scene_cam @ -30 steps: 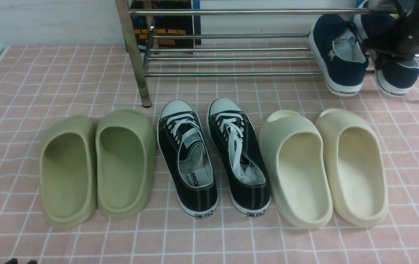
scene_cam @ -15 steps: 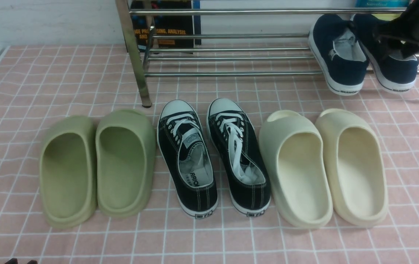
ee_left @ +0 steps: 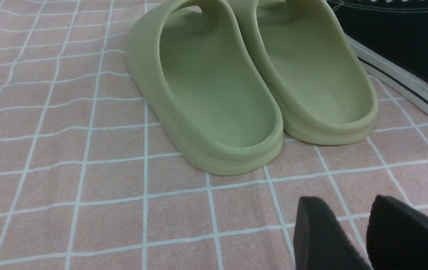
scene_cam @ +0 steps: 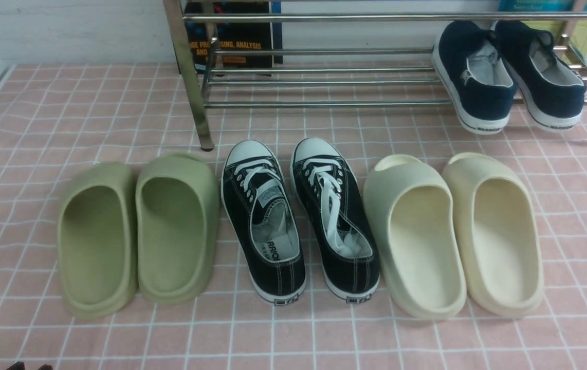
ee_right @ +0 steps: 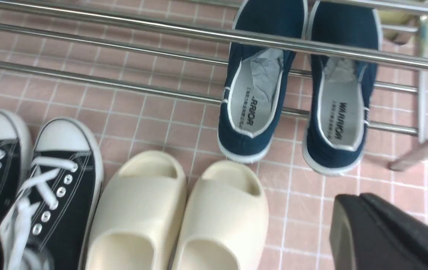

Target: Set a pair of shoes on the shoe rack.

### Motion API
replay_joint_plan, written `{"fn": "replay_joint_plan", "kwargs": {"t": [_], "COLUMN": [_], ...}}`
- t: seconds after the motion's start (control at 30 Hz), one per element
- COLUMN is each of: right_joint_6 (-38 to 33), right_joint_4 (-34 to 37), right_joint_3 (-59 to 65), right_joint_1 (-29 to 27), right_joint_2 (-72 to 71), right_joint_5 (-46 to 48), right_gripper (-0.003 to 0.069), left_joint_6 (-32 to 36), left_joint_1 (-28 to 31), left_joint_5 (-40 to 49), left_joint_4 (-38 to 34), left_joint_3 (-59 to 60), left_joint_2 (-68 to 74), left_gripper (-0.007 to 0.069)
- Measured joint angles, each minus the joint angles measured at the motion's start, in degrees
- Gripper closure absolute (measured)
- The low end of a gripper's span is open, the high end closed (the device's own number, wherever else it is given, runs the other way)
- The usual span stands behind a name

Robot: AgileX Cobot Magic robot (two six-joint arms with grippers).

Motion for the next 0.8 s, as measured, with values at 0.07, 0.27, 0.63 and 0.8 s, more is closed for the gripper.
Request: {"fn": "replay_joint_plan", "kwargs": {"t": [0.07, 0.27, 0.63, 0.8], "right_joint_6": [-0.1, -0.7, -1.1, -1.2], "right_joint_4": [-0.3, -1.0, -2.0, 2.1], "right_joint_3": [6.1, 32.9, 81.3, 99.8], "right_joint_1": [0.0, 0.0, 0.0, 0.0], "right_joint_2": [-5.6, -27.5, -67.8, -78.8], "right_joint_5": [-0.1, -15.7, -40.8, -53.9], "right_gripper": [0.0677, 0.0676, 0.0673, 0.0673], "left_joint_6": [0.0, 0.0, 0.0, 0.0], "left_joint_1": [0.0, 0.0, 0.0, 0.0], "left_joint_5": [0.0, 0.0, 0.0, 0.0], "left_joint_4": [0.0, 0.0, 0.0, 0.0], "left_joint_3": [0.0, 0.0, 0.0, 0.0], "left_joint_2": [0.0, 0.0, 0.0, 0.0], "left_gripper": [0.0388, 0.0388, 0.0388, 0.0388]}}
